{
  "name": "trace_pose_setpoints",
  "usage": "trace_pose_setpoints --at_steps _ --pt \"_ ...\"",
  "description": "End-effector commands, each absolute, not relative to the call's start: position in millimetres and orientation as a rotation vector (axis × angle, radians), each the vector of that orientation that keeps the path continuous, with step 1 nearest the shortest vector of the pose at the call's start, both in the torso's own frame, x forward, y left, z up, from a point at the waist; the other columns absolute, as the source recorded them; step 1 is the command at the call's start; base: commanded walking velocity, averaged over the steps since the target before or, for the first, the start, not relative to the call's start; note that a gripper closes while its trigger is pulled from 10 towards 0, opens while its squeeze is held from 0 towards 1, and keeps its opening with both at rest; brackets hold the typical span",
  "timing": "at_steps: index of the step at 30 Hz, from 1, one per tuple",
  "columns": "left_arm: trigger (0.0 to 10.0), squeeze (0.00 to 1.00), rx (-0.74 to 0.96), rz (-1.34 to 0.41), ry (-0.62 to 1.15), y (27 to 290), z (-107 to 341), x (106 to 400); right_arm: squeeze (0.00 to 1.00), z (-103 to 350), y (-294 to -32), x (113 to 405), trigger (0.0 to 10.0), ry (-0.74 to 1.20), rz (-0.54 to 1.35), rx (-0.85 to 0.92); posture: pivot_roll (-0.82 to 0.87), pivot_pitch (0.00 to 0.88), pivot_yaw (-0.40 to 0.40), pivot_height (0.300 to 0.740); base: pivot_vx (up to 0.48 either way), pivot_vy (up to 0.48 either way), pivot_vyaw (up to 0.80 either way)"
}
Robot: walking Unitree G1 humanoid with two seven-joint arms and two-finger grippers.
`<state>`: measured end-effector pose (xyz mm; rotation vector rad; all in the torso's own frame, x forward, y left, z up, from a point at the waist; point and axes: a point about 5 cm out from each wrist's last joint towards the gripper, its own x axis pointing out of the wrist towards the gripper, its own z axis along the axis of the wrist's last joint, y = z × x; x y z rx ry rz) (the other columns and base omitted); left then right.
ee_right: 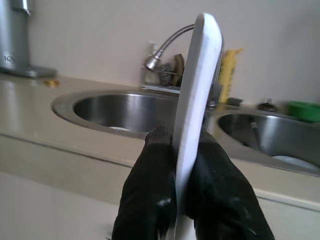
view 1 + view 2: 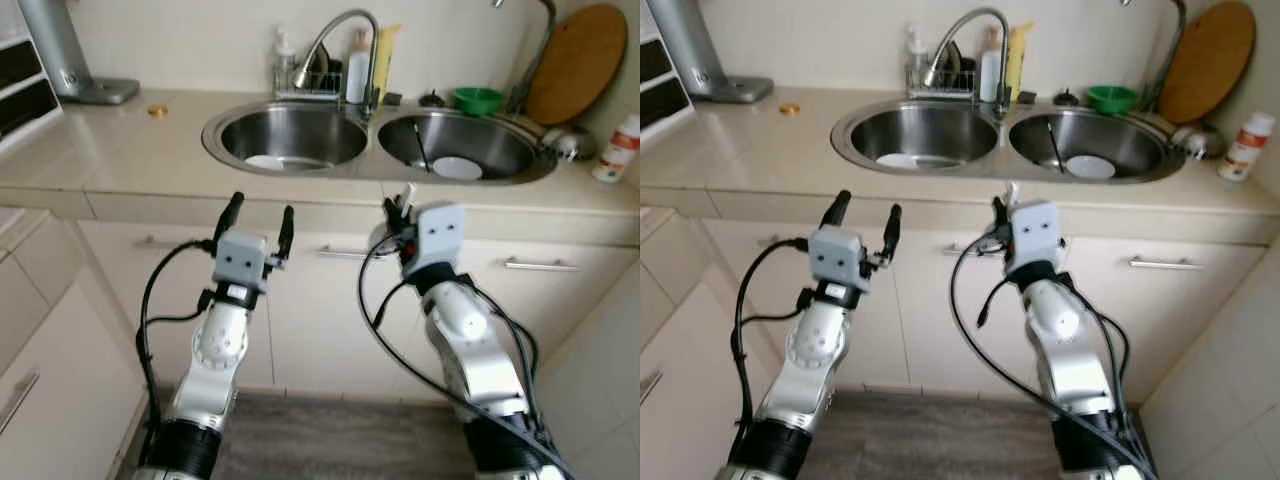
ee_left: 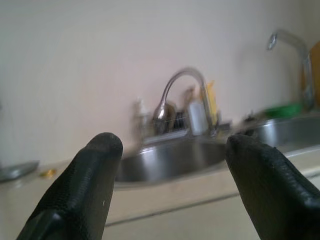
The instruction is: Kitchen organization
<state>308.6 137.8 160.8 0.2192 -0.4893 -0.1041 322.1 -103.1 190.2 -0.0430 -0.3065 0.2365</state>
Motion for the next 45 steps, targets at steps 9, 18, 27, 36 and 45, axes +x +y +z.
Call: trace_pose_setpoints --at_steps 9,18,27,36,45 --pt "10.0 0.00 0.205 -0.135 -0.516 125.7 168.0 310.3 0.00 197.8 -108.4 323.9 0.0 -0.355 0.222 -0.075 0.07 0.000 -0.040 0.740 0.352 0.000 0.00" --pt "10.0 0.00 0.208 -0.137 -0.517 125.2 168.5 310.5 0.00 203.6 -107.1 328.4 0.0 -0.379 0.227 -0.092 0.07 0.000 -0.041 0.740 0.342 0.000 0.00" --pt "10.0 0.00 0.209 -0.138 -0.518 124.8 169.0 310.4 0.00 207.9 -102.7 331.9 0.0 -0.398 0.234 -0.093 0.07 0.000 -0.041 0.740 0.335 0.000 0.00" --pt "10.0 0.00 0.211 -0.140 -0.516 124.1 169.4 310.3 0.00 209.0 -98.2 334.8 0.0 -0.404 0.245 -0.092 0.08 0.000 -0.044 0.740 0.334 0.000 0.00" --pt "10.0 0.00 0.211 -0.139 -0.514 123.5 169.8 311.1 0.00 211.0 -94.8 342.0 0.0 -0.402 0.256 -0.100 0.08 0.000 -0.046 0.740 0.334 0.000 0.00"
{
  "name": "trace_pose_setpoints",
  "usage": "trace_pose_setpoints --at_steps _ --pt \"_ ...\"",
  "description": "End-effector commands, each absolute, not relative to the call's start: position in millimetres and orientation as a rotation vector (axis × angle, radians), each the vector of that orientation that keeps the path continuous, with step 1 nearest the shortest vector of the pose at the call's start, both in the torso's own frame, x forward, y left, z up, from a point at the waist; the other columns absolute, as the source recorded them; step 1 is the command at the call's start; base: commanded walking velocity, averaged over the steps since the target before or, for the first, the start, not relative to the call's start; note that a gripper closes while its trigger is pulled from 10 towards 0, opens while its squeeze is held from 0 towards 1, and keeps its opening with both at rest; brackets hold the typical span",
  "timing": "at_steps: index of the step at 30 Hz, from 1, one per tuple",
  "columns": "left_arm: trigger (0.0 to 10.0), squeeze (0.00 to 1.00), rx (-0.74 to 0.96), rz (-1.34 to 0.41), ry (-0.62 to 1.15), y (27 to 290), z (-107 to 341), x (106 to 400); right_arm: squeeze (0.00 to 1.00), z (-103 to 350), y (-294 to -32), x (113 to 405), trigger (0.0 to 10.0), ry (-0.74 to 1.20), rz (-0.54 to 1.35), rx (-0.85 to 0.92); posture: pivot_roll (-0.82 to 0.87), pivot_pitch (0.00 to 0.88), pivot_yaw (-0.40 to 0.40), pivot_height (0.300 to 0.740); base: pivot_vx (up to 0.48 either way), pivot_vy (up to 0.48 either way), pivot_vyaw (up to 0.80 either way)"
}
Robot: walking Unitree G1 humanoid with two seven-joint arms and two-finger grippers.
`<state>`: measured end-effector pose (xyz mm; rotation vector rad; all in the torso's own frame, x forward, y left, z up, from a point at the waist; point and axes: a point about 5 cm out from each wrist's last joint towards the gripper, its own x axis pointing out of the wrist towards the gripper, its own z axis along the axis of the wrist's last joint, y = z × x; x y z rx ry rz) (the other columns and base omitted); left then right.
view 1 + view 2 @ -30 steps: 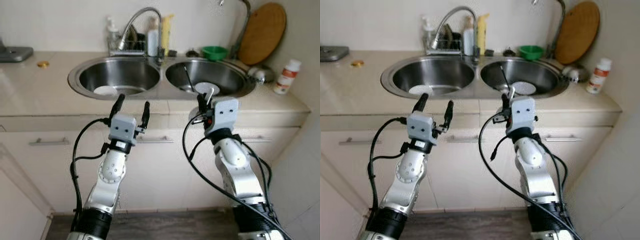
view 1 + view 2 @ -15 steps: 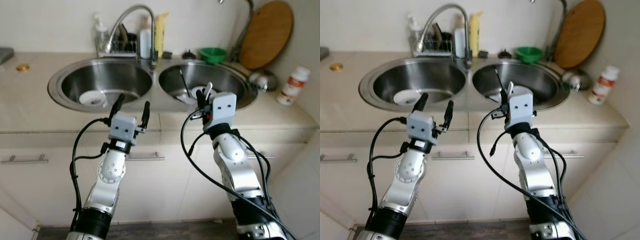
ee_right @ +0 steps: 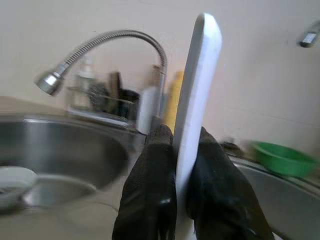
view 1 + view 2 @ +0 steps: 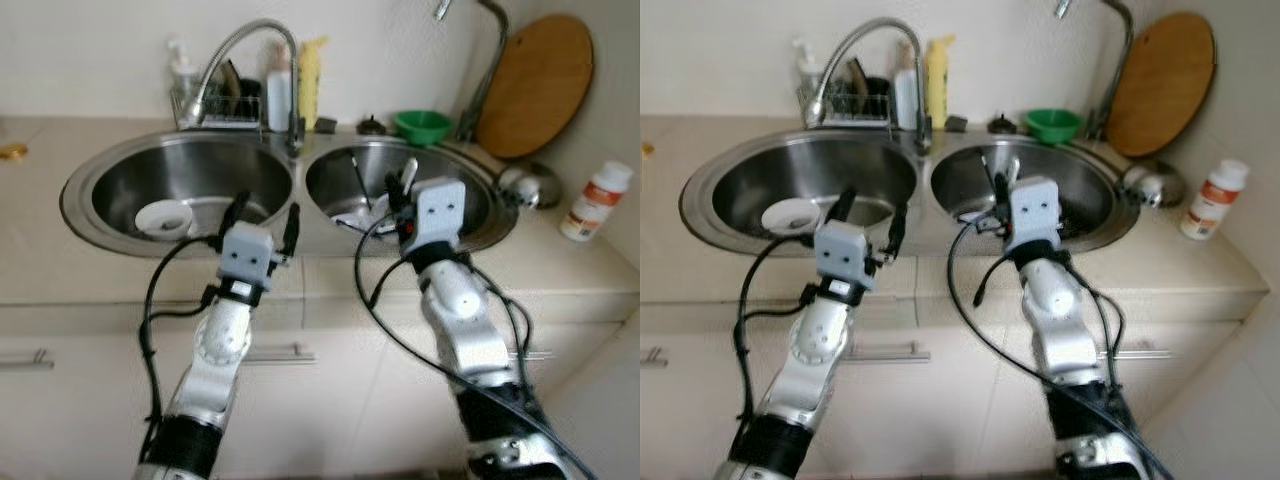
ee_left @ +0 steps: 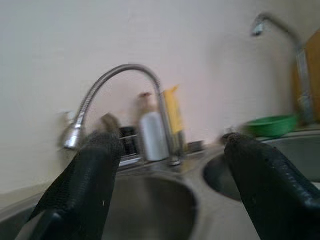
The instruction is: Kitchen organization
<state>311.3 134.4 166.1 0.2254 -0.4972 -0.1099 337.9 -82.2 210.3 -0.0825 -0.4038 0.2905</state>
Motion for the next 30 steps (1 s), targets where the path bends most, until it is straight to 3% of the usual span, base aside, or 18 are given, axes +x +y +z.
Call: trace_pose_setpoints --at_steps 1,16,17,20,21,30 --pt "10.0 0.00 0.211 -0.139 -0.514 123.5 169.8 311.1 0.00 211.0 -94.8 342.0 0.0 -0.402 0.256 -0.100 0.08 0.000 -0.046 0.740 0.334 0.000 0.00" --pt "10.0 0.00 0.213 -0.149 -0.509 122.6 169.4 310.6 0.00 199.5 -85.4 377.4 0.0 -0.224 0.213 -0.178 0.11 0.000 -0.055 0.740 0.261 0.000 0.00" --pt "10.0 0.00 0.210 -0.149 -0.513 122.0 169.8 310.2 0.00 193.7 -84.8 379.2 10.0 -0.183 0.215 -0.189 0.11 0.000 -0.055 0.740 0.000 0.000 0.00" --pt "10.0 0.00 0.213 -0.148 -0.517 121.2 169.8 309.4 0.00 188.0 -85.5 379.3 10.0 -0.171 0.217 -0.140 0.11 0.000 -0.056 0.740 0.000 0.000 0.00" --pt "10.0 0.00 0.207 -0.146 -0.513 121.2 169.2 309.2 1.00 187.0 -85.7 378.5 10.0 -0.169 0.216 -0.146 0.11 0.000 -0.055 0.740 0.000 0.000 0.00" --pt "10.0 0.00 0.200 -0.159 -0.514 118.9 168.9 309.7 1.00 183.4 -92.5 376.1 10.0 -0.167 0.220 -0.111 0.10 0.000 -0.048 0.740 0.000 0.000 0.00"
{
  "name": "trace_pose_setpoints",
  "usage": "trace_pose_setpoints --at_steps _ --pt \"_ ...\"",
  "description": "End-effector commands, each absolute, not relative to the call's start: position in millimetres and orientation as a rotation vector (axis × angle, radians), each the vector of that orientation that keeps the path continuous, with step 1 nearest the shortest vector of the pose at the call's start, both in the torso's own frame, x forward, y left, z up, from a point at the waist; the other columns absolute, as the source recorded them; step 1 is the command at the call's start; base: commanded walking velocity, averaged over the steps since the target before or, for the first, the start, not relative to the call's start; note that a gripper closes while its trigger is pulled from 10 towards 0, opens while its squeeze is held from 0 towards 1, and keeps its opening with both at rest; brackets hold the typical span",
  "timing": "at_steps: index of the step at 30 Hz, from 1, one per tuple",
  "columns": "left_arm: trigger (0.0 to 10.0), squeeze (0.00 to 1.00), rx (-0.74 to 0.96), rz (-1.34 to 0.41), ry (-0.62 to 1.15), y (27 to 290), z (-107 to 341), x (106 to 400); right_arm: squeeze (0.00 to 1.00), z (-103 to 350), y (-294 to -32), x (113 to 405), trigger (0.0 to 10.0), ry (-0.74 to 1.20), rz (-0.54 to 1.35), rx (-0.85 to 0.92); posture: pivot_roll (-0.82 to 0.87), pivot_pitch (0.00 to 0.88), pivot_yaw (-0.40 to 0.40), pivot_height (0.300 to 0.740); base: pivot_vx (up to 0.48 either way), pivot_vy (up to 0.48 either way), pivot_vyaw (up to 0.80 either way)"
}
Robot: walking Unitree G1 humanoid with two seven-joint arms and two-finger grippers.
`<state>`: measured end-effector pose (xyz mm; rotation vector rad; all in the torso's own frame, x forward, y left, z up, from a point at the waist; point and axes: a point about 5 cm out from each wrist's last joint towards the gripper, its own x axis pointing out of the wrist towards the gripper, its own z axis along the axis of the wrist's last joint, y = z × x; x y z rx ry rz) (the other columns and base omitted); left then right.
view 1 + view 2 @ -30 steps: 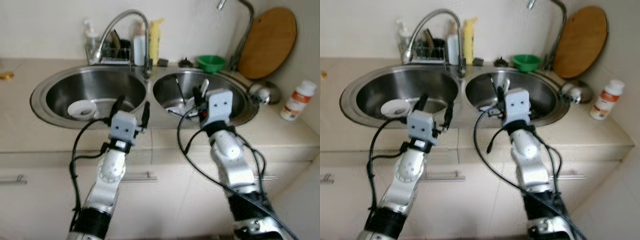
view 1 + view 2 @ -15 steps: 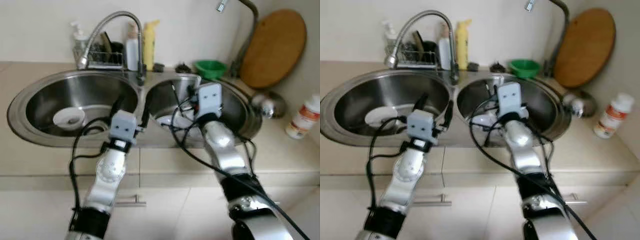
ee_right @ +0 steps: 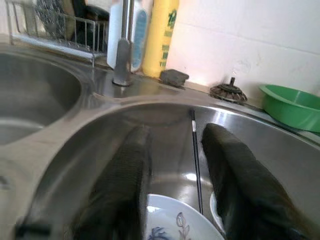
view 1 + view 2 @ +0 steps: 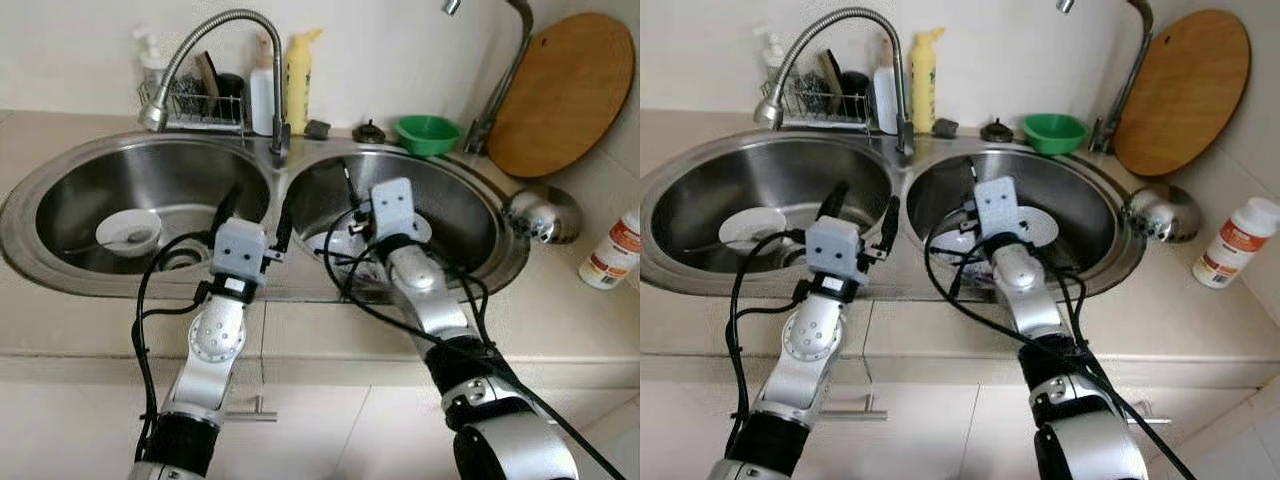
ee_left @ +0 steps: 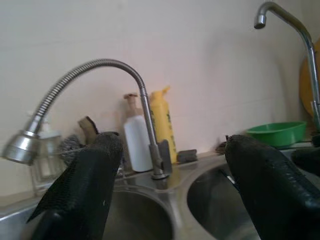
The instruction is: Kitchen organization
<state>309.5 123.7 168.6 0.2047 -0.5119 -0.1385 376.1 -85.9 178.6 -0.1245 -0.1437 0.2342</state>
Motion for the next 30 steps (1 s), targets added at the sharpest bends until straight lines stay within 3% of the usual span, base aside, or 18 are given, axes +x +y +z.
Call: trace_pose_setpoints --at_steps 1,7,9,10,12,13,23,30 --pt "10.0 0.00 0.199 -0.160 -0.515 118.5 169.2 309.9 1.00 183.4 -93.2 376.1 10.0 -0.168 0.218 -0.104 0.10 0.000 -0.048 0.740 0.000 0.000 0.00" --pt "10.0 0.00 0.190 -0.161 -0.516 117.9 169.7 310.3 1.00 193.5 -98.8 373.2 10.0 -0.252 0.186 -0.031 0.10 0.000 -0.046 0.740 0.000 0.000 0.00" --pt "10.0 0.00 0.180 -0.162 -0.520 118.3 170.1 309.6 1.00 211.0 -100.7 367.4 10.0 -0.376 0.168 0.019 0.10 0.000 -0.046 0.740 0.000 0.000 0.00" --pt "10.0 0.00 0.180 -0.162 -0.521 118.5 170.3 309.3 0.83 217.1 -101.6 365.0 10.0 -0.418 0.160 0.032 0.10 0.000 -0.046 0.740 0.000 0.000 0.00" --pt "10.0 0.00 0.181 -0.163 -0.522 118.7 170.4 309.1 0.83 221.9 -102.0 362.2 10.0 -0.452 0.156 0.054 0.10 0.000 -0.046 0.740 0.000 0.000 0.00" --pt "10.0 0.00 0.181 -0.163 -0.523 118.8 170.6 308.9 0.00 223.7 -101.6 360.4 10.0 -0.467 0.158 0.064 0.10 0.000 -0.046 0.740 0.000 0.000 0.00" --pt "10.0 0.00 0.187 -0.165 -0.549 118.9 175.4 308.1 0.00 219.1 -97.1 354.8 10.0 -0.471 0.162 0.086 0.10 0.000 -0.044 0.740 0.000 0.340 0.00" --pt "10.0 0.00 0.199 -0.170 -0.566 118.3 176.6 306.0 0.00 216.8 -96.1 353.8 10.0 -0.461 0.158 0.091 0.10 0.000 -0.043 0.740 0.000 0.000 0.00"
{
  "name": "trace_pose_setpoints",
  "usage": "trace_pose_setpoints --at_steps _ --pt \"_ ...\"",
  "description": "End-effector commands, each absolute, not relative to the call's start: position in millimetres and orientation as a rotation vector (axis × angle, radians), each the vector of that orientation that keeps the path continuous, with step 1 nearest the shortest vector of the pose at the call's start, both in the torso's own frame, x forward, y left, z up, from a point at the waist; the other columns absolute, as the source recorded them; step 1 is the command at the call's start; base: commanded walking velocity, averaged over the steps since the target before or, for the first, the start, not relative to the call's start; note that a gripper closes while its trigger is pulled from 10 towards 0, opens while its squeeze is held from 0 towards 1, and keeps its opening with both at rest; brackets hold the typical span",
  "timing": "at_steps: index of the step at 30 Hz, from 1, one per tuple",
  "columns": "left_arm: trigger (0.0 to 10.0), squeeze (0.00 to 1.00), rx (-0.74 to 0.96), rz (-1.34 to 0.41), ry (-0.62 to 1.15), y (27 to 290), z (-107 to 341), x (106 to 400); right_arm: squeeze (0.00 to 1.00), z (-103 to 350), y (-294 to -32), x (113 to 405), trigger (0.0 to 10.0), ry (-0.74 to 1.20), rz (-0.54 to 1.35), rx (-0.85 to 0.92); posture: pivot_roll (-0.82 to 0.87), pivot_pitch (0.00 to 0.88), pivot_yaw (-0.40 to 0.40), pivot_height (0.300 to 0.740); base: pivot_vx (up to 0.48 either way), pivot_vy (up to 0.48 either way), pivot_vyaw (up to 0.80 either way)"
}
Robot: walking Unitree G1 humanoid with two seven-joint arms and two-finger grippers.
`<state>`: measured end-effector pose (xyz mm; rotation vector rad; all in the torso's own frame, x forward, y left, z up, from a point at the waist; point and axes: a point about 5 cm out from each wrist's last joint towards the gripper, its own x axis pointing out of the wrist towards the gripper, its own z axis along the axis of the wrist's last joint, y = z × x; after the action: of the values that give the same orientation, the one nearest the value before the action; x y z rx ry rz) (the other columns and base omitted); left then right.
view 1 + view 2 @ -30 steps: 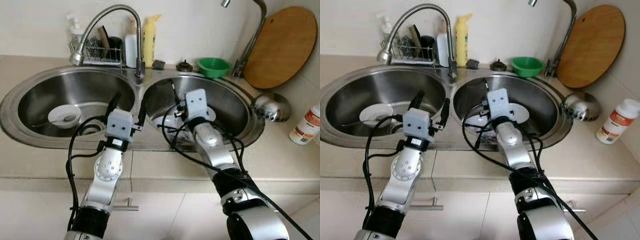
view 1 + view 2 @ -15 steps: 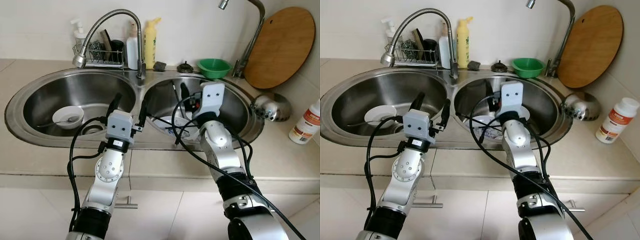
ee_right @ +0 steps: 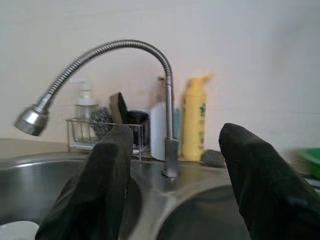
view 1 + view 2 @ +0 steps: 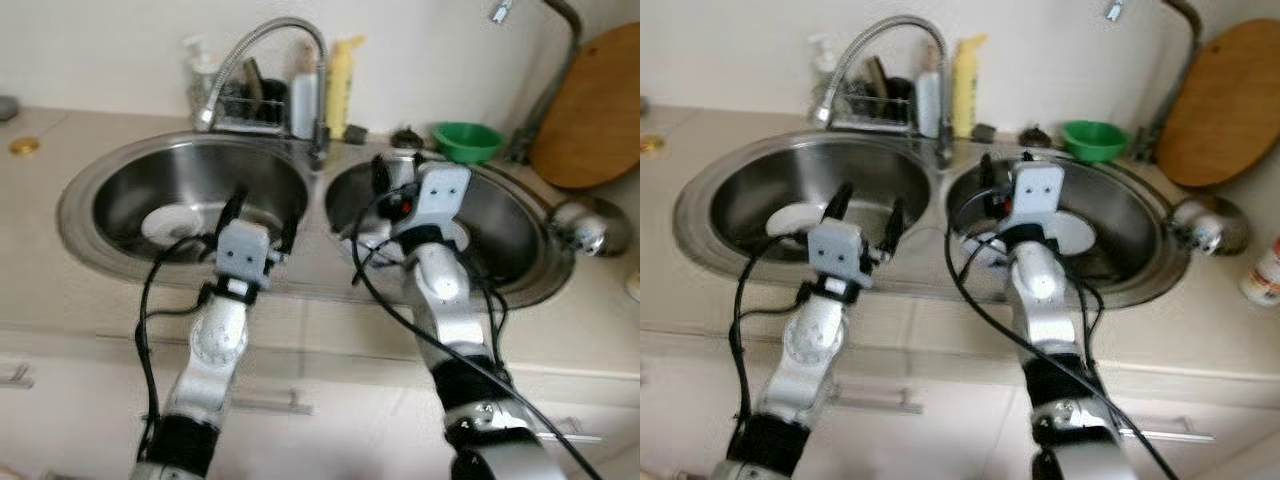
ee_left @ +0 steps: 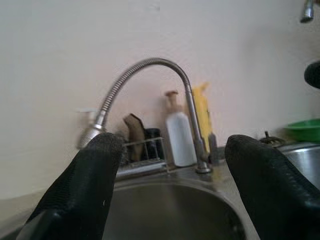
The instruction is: Kitchen organization
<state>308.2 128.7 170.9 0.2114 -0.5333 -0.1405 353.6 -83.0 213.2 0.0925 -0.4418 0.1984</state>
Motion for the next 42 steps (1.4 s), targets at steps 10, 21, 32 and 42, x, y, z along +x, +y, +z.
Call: trace_pose_setpoints --at_steps 10,21,32,42 --pt "10.0 0.00 0.188 -0.176 -0.568 116.9 177.1 304.9 0.00 213.8 -96.9 352.4 10.0 -0.453 0.147 0.089 0.10 0.000 -0.043 0.740 0.000 0.000 0.00" --pt "10.0 0.00 0.246 -0.207 -0.682 108.2 196.5 297.2 0.00 213.3 -96.6 350.6 10.0 -0.458 0.142 0.089 0.10 0.000 -0.044 0.740 0.000 0.400 0.00" --pt "10.0 0.00 0.247 -0.245 -0.721 97.4 205.4 285.2 0.00 206.2 -95.0 349.9 10.0 -0.421 0.148 0.062 0.10 0.000 -0.043 0.740 0.000 0.480 0.00" --pt "10.0 0.00 0.239 -0.243 -0.712 96.9 204.9 274.8 0.00 205.3 -94.9 348.6 10.0 -0.419 0.149 0.060 0.11 0.000 -0.047 0.740 0.000 0.480 0.00"
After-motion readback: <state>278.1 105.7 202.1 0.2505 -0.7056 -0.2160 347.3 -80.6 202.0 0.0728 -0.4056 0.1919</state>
